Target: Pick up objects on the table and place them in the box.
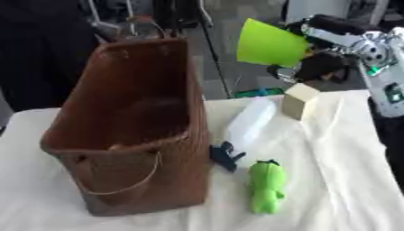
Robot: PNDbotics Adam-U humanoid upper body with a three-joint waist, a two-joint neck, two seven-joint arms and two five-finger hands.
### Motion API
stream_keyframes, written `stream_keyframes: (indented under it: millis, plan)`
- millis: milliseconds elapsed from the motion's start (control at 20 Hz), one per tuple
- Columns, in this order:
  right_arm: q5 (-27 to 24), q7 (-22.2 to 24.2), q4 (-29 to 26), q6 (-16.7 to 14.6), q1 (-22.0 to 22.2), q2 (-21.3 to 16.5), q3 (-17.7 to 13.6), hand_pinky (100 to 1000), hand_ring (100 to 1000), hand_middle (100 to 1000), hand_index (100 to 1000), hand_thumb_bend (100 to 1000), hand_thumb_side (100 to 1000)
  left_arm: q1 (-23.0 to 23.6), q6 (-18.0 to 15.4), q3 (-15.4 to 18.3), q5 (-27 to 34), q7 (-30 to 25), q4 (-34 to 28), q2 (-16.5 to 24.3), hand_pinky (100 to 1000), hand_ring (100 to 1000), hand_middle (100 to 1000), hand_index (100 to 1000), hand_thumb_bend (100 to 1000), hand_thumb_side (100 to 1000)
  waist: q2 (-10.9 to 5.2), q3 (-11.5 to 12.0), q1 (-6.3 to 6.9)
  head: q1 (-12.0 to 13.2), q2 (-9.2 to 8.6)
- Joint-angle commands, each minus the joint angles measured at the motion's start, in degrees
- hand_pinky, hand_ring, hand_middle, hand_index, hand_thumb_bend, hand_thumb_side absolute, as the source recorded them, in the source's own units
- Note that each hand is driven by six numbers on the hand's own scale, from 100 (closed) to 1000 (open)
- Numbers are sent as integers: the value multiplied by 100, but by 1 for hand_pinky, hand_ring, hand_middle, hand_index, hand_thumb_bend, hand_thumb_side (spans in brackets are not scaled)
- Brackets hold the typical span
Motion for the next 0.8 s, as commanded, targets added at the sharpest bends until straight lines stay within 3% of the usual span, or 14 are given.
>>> stream_keyframes:
  millis: [50,800]
  plan:
    - [-90,-38,-29,38,-255,-35,0,937,763,388,434,100,509,-89,-62,1,31,9,-79,217,748,709,783,720,100,807,-47,45,-20,-63,-136]
    - [-402,-271,71,138,-1090,60,133,929,751,387,428,100,496,-314,-97,-46,-7,-35,-79,308,749,709,784,720,100,808,160,224,-199,-212,-373]
